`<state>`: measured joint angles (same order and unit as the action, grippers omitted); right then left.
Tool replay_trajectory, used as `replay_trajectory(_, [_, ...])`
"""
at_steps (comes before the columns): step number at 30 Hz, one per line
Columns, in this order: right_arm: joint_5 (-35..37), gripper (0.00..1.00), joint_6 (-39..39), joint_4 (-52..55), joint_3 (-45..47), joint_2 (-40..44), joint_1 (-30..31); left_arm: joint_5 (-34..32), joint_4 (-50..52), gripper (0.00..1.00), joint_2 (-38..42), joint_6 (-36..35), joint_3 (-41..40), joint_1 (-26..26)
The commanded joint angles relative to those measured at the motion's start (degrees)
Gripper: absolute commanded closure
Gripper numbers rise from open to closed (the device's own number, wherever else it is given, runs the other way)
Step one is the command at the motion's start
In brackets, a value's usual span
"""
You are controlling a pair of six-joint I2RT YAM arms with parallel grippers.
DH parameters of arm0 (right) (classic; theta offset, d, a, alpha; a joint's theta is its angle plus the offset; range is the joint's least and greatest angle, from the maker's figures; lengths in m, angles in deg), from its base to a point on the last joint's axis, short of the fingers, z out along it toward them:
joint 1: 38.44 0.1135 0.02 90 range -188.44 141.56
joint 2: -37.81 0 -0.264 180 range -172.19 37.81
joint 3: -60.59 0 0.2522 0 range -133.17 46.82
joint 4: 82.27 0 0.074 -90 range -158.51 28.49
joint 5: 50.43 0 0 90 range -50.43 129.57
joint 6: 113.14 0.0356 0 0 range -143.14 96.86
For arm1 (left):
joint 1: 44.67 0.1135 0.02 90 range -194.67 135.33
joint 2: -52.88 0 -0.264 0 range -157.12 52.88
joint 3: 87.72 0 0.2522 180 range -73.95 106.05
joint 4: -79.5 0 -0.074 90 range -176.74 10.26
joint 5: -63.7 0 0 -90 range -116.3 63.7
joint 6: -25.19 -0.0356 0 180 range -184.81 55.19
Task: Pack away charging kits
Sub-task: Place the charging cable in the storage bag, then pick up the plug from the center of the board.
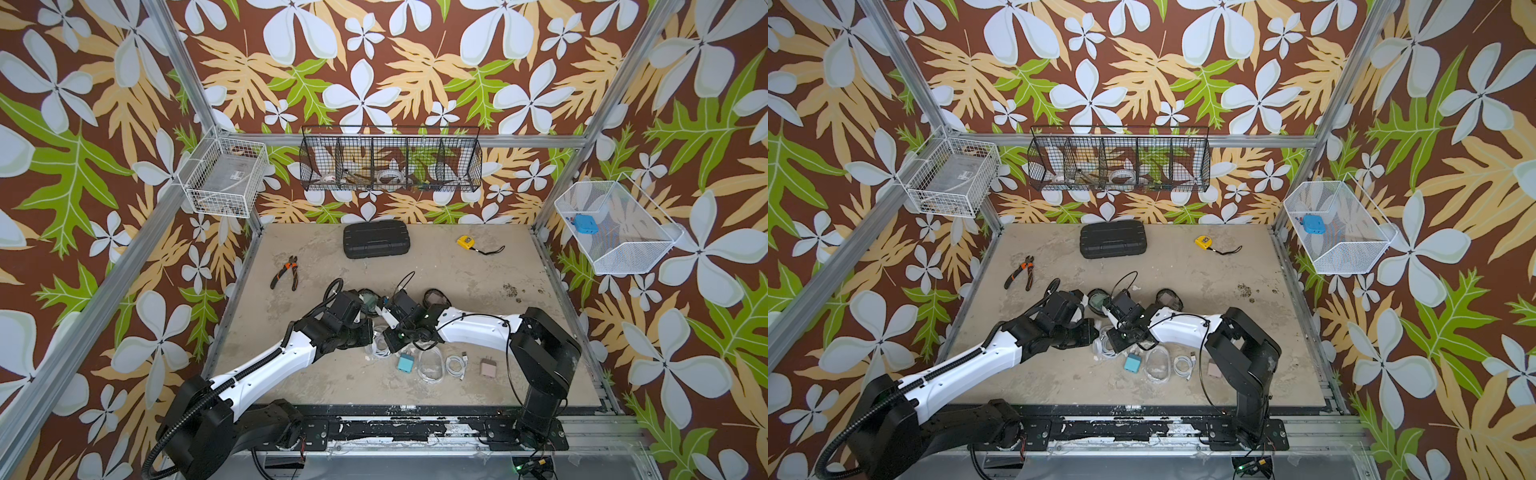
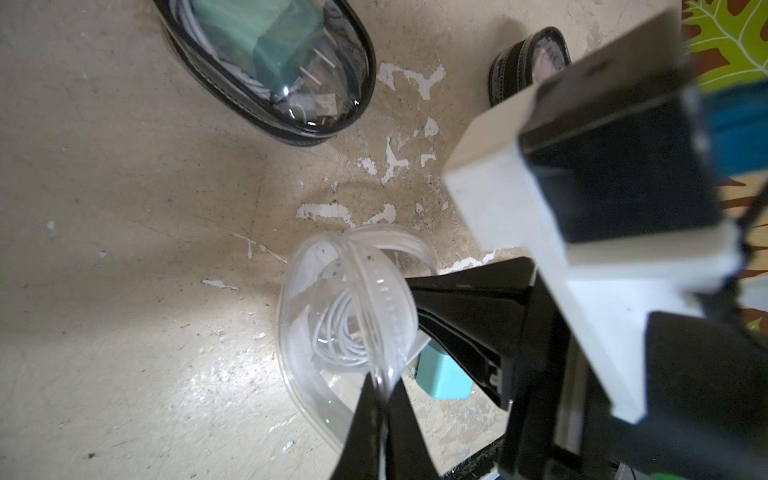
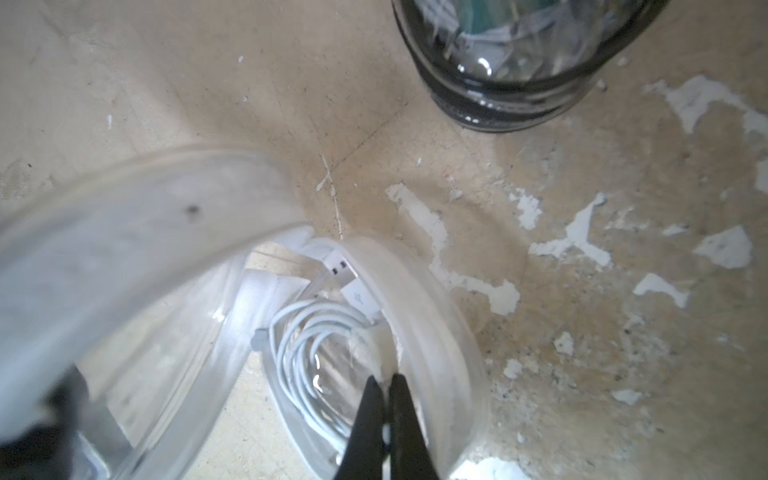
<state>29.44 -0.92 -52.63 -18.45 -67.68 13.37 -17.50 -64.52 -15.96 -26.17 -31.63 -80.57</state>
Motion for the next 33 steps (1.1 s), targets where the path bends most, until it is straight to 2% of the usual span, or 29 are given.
replay_trajectory(1, [-2.77,0.95,-0.55,0.11,-0.88,-1.69,0.04,0.35,1.27,1.0,-0.89,-2.02,1.16,0.04])
replay_trajectory(3, [-5.21,0.82,-0.18,-1.28,-1.17,-1.39,0.06,-0.67,3.78,1.0,-1.46,-2.99,2.0,0.04])
replay_trajectory(7, [-7.02,0.67,0.54,-2.12,-1.26,1.57,0.04,-4.33,9.66,1.0,-2.21,-5.37,3.91,0.04])
replay_trajectory(11, [-8.32,0.57,1.73,-1.42,-0.73,6.18,0.18,-5.53,13.15,1.0,-3.81,-6.91,5.43,0.04])
replay_trajectory(14, [-6.63,0.52,4.9,-0.93,2.26,11.27,0.22,-4.65,12.94,1.0,-4.98,-7.48,6.29,0.04])
replay_trajectory(20, [-1.79,0.45,15.09,-1.19,13.14,20.85,1.82,-1.71,10.06,1.0,-7.06,-9.84,6.57,0.04])
replay_trajectory(24, [0.26,0.45,23.13,-3.56,19.31,24.45,3.3,-0.49,5.33,1.0,-6.65,-9.81,4.97,0.05])
replay_trajectory(27, [0.97,0.45,26.29,-4.5,20.64,24.32,4.67,0.46,2.69,1.0,-6.51,-9.8,4.66,0.05])
replay_trajectory(33, [1.58,0.48,27.88,-2.45,18.41,18.82,5.43,1.49,0.84,1.0,-4.88,-10.66,3.94,0.04])
